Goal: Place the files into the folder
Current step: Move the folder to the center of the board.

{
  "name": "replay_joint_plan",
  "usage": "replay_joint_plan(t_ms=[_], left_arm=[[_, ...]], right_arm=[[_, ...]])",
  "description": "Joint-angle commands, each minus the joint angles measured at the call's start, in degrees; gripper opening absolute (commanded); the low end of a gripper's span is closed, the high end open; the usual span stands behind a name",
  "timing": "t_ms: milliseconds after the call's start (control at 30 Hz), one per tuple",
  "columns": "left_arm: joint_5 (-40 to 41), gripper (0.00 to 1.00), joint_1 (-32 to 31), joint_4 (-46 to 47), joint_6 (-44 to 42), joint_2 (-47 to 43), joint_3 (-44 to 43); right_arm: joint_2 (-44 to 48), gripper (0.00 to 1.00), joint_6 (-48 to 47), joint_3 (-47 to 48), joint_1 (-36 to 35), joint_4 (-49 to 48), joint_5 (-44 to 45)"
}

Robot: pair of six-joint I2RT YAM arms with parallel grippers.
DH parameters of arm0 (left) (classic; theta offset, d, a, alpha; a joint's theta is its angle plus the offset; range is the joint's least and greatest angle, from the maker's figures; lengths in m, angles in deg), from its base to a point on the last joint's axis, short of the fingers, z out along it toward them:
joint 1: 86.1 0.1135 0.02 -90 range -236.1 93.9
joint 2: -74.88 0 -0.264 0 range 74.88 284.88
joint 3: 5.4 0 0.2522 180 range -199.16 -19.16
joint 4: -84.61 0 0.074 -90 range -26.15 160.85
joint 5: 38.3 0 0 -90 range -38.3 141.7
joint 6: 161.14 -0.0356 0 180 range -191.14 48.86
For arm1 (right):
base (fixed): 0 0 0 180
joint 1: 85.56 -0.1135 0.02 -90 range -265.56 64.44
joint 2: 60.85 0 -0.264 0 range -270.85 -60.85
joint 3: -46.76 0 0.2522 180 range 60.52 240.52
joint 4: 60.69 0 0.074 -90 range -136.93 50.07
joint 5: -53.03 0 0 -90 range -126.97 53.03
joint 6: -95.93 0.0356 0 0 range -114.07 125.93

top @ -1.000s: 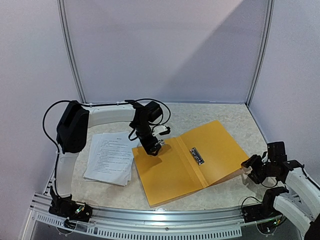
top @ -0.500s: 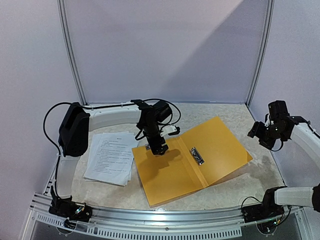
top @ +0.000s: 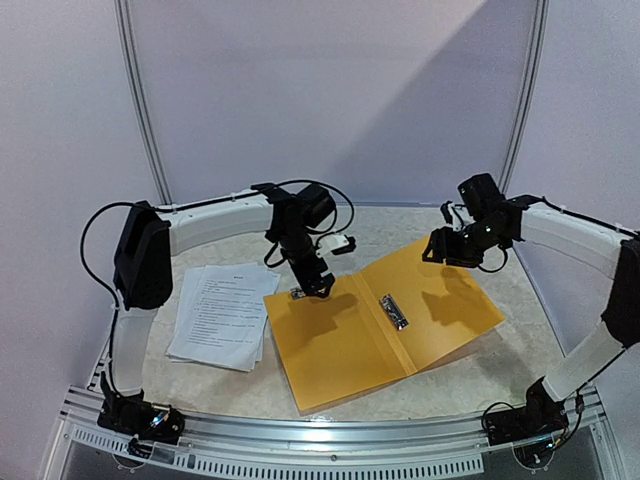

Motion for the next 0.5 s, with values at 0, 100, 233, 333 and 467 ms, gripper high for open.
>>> replay_joint_plan(t_ms=[0, 100, 233, 333, 467], left_arm=[[-1.12, 0.96, 9.41, -5.8, 3.66, -7.67, 4.77], [-1.58, 0.97, 16.12, -5.89, 5.77, -11.44, 10.27], [-3.7, 0.97, 24.79, -3.0, 10.31, -15.04, 18.04], [-6.14, 0.94, 30.25, 0.18, 14.58, -15.88, 23.21], [-9.05, 0.89, 36.07, 3.35, 19.29, -14.47, 27.8]], right_arm=[[-8.44, 0.68, 0.32, 0.08, -1.75, -3.43, -4.86], [-12.34, 0.67, 1.16, 0.1, -2.27, -5.08, -4.83], [-18.52, 0.67, 2.27, 0.55, -2.27, -4.99, -3.48], [-20.8, 0.67, 3.39, 1.77, -2.21, -4.21, -2.62], [-20.66, 0.68, 4.09, 3.55, -2.6, -3.59, -1.37]])
